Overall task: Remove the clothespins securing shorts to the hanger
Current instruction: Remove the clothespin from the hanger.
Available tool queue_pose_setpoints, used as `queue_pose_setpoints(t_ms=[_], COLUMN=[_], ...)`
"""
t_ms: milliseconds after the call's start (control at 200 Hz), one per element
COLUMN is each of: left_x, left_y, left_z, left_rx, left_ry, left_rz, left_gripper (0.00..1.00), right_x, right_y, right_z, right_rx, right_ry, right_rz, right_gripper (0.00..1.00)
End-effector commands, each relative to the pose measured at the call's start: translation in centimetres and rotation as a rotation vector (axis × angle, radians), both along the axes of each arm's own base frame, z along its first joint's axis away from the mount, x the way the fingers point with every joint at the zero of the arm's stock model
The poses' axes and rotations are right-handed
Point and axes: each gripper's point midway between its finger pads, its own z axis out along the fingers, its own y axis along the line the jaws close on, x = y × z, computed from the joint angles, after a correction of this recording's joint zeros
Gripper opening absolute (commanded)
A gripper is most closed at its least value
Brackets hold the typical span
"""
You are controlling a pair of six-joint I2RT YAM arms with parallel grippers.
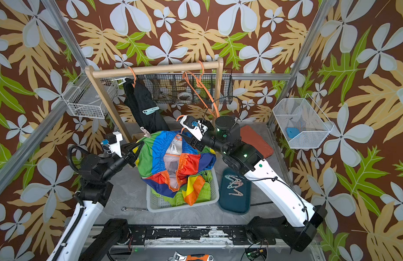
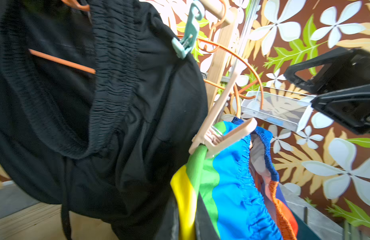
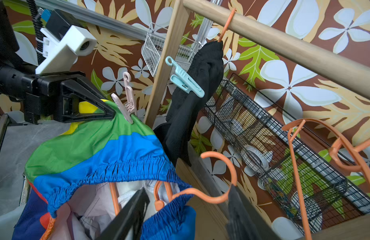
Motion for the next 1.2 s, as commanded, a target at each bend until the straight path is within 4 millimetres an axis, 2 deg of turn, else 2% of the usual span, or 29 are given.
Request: queue_pose_setpoints(t_ms=[0,65,140,280,455,460,475,586,766,881,1191], left_x=[0.2,0.1,0.2,0.2,-0.1,-0.1,0.0,0.1,0.2,0.1,-0.2], left_y=[0.8,0.3,-0.3,-2.1,-3.9,-4.0,-4.1,-4.4,-4.6,-4.7,-4.9], left_z=[0.8,0.7,0.4,-0.3,-1.7,-1.7,-1.8,-2.0,-2.3,-2.4,-2.3], left_rx=[0.021,0.023,0.024,0.044,0.098,0.099,0.1,0.109,0.11,0.11,0.111], left_ry=[-0.038,-0.037,-0.023,0.007,0.038,0.039,0.044,0.052,0.063,0.066,0.062], left_rz=[0.057,0.036,0.007,-0.078,-0.127,-0.13,-0.132,-0.138,-0.147,-0.154,-0.16], left_gripper=[0.0,0.0,0.0,0.0,0.0,0.0,0.0,0.0,0.0,0.0,0.0], right_x=[-0.3,-0.7,-1.3,-2.5,-2.4,-2.2,-2.3,-2.1,-2.1,-1.6,-0.4], right_y=[-1.3,-1.5,-0.8,1.9,5.0,5.2,5.3,7.1,8.9,9.6,11.2], right_z=[-2.9,-2.9,-1.7,1.2,1.6,1.1,1.5,0.0,-2.2,-3.5,-5.3], right_rx=[-0.107,-0.09,-0.063,-0.067,-0.119,-0.126,-0.123,-0.17,-0.193,-0.216,-0.23], right_ry=[0.081,0.076,0.075,0.029,0.051,0.061,0.057,0.1,0.16,0.183,0.203], right_rz=[-0.045,-0.039,0.001,0.106,0.223,0.226,0.236,0.29,0.339,0.345,0.364], right_gripper=[0.61,0.62,0.62,0.63,0.64,0.64,0.64,0.64,0.64,0.64,0.62])
